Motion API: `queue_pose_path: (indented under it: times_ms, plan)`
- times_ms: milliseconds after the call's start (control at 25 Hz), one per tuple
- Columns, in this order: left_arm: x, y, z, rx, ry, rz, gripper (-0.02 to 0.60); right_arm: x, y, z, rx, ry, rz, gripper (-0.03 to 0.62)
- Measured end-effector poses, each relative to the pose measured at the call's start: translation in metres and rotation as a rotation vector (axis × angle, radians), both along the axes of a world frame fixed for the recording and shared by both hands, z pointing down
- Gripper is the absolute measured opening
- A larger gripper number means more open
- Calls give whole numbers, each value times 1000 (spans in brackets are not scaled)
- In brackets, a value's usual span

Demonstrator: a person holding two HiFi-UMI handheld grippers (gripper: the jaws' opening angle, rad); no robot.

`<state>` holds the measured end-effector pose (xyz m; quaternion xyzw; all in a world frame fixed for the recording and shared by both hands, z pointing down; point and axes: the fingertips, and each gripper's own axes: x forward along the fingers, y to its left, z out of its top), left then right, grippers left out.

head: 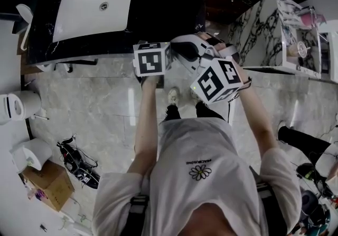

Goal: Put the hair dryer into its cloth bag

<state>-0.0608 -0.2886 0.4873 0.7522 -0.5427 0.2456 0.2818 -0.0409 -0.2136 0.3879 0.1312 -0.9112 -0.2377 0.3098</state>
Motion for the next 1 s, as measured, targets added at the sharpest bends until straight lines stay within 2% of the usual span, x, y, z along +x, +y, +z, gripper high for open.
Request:
queue_pose_path:
  times_ms: [240, 440, 800, 1000]
  plan:
    - [4, -26, 1, 35, 19, -11, 212, 9, -6, 1, -7, 17, 23, 18]
    - [6, -35, 6, 68, 6, 4, 212, 11, -7, 10, -19, 33, 29, 18]
    - [1, -22, -8, 138, 15, -20, 225, 17, -13, 11, -44, 3, 89, 22]
    - [-6, 10, -22, 154, 13, -32, 241, 18, -13, 2, -32, -15, 101, 68]
